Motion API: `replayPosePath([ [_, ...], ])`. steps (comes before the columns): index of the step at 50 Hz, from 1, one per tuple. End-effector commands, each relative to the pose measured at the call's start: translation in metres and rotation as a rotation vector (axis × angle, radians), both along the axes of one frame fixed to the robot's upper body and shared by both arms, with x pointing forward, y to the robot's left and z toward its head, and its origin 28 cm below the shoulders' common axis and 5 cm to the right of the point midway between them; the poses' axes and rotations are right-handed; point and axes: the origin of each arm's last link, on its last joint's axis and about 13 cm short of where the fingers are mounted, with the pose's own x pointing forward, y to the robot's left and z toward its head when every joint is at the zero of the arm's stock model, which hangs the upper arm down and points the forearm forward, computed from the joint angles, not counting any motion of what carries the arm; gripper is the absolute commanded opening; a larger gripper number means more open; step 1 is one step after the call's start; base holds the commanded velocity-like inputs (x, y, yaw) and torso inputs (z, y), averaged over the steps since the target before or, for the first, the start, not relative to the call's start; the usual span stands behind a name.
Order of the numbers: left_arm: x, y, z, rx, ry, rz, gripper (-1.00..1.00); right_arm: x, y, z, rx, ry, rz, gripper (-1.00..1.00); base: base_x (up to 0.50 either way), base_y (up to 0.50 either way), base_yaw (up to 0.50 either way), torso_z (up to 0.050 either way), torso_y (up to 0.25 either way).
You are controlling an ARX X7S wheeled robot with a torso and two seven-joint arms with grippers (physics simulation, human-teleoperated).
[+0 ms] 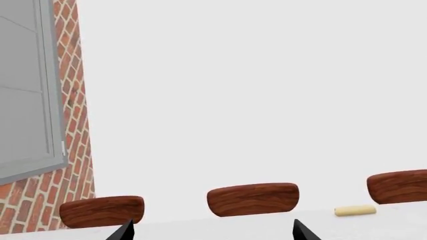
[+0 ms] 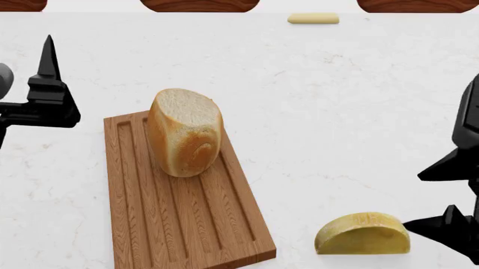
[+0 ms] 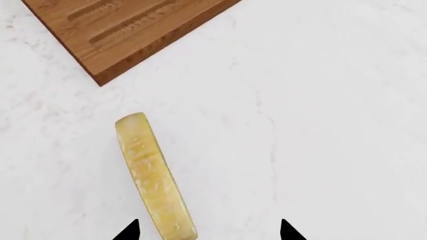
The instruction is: Pick up the wedge of cheese and place it on the slice of bread to prepare a simple cheese on bread dish.
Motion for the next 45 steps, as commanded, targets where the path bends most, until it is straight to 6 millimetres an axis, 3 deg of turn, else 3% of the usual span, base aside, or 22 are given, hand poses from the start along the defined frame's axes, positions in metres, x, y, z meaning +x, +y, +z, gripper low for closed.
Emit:
replayPosePath([
  [1,0.000,0.000,0.000,0.000,0.002,0.000,1.00,0.008,0.009,-0.002,0.000,0.009,0.044,1.00,0.00,0.00,0.00,0.000,0.000],
  [36,0.000,0.000,0.000,0.000,-0.004,-0.002,1.00,0.008,0.018,-0.036,0.019,0.129,0.082,1.00,0.00,0.00,0.00,0.000,0.000],
  [45,-0.001,0.000,0.000,0.000,-0.007,-0.002,1.00,0.012,0.023,-0.030,0.025,0.130,0.082,1.00,0.00,0.00,0.00,0.000,0.000],
])
